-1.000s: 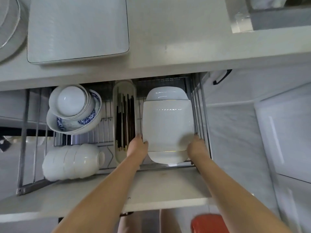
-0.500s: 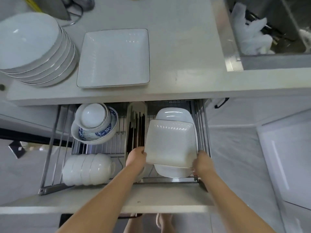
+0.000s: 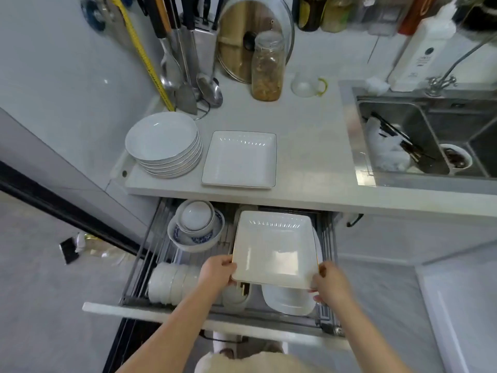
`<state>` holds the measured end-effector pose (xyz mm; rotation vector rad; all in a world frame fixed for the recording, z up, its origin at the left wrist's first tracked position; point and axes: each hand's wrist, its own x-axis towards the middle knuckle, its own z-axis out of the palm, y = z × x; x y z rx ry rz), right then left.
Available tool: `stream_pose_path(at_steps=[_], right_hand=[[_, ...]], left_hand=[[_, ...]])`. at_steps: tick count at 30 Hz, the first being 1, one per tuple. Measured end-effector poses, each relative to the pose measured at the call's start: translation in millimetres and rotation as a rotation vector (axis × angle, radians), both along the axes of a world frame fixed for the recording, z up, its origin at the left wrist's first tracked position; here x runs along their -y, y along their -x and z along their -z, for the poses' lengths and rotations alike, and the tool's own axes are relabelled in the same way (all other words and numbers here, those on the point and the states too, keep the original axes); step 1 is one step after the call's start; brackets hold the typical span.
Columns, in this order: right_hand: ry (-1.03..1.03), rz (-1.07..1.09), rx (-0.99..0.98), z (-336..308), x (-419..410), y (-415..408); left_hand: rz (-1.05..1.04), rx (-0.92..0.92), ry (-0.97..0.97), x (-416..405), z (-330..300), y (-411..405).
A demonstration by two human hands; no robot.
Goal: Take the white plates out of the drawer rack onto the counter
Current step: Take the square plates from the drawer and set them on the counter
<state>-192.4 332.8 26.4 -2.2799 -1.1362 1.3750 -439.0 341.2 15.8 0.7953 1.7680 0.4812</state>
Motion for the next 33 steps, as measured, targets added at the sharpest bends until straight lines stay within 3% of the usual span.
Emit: stream_pose_path(at_steps=[11, 23, 29, 33], right_hand=[[-0.078, -0.075, -0.158, -88.8, -7.6, 16.3], [-0.277, -0.013, -0.164, -115.4, -80.3, 55.2], [-0.334, -0.11, 0.127, -111.8, -129.6, 74.4], [-0.358, -0.08, 0.134, -108.2, -157.3, 85.3]], left_hand=[[-0.006, 0.101, -0.087, 8.8, -85.0, 40.8], [0.035, -0.017, -0.198, -70.0, -125.7, 78.3], [0.079, -0.13, -0.222, -119.4, -125.8, 88.5], [0.147, -0.261, -0.246, -151.6, -127.7, 88.1]])
